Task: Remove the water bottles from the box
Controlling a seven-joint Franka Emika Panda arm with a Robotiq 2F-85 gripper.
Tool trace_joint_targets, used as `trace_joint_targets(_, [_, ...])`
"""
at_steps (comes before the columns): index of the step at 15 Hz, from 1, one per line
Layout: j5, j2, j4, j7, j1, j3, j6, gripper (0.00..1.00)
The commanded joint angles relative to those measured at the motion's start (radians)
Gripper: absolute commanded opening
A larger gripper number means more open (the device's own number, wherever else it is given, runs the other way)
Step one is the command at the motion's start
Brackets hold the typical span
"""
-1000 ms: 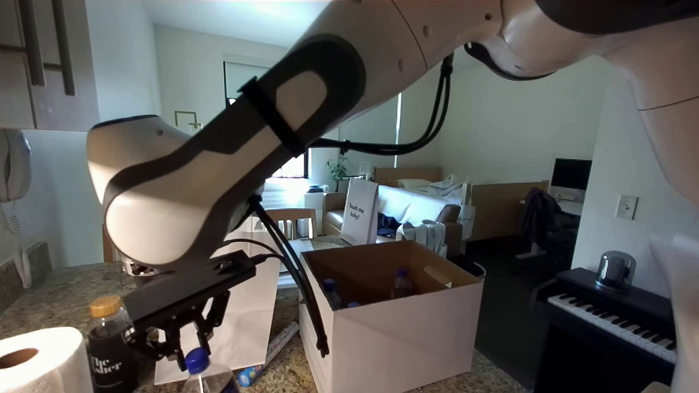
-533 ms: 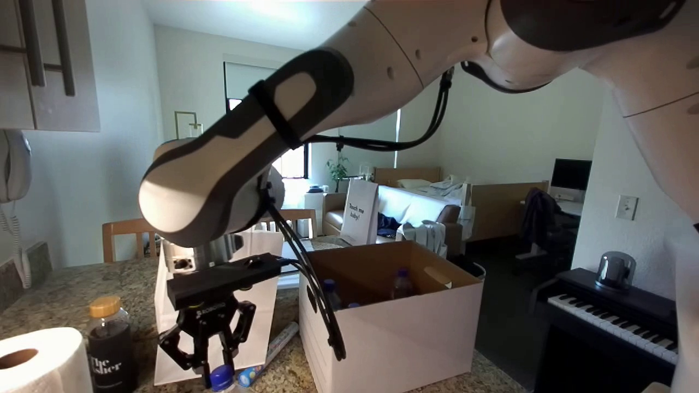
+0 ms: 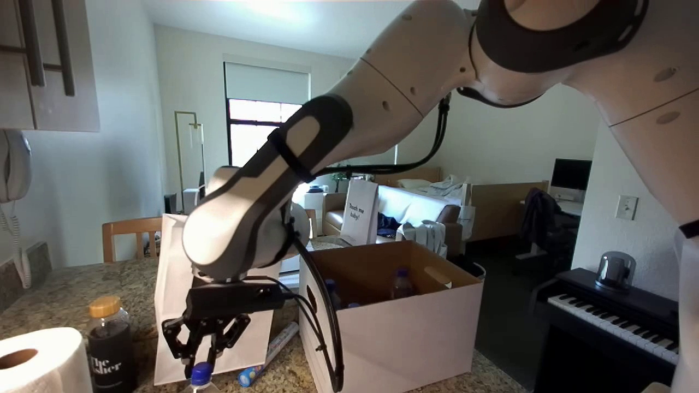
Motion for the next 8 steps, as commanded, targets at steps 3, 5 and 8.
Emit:
trace_joint_targets(3, [-0.011,0.023,-0.028,-0.005,0.01,-0.017,0.066,0.61])
trace_joint_targets(5, [-0.025,0.022,-0.012,0.012,0.028,-0.035,0.007,0.73])
trace_joint_targets(8, [-0.046,-0.013,-0.012,0.026,0.053,-0.054,-0.027,0.91])
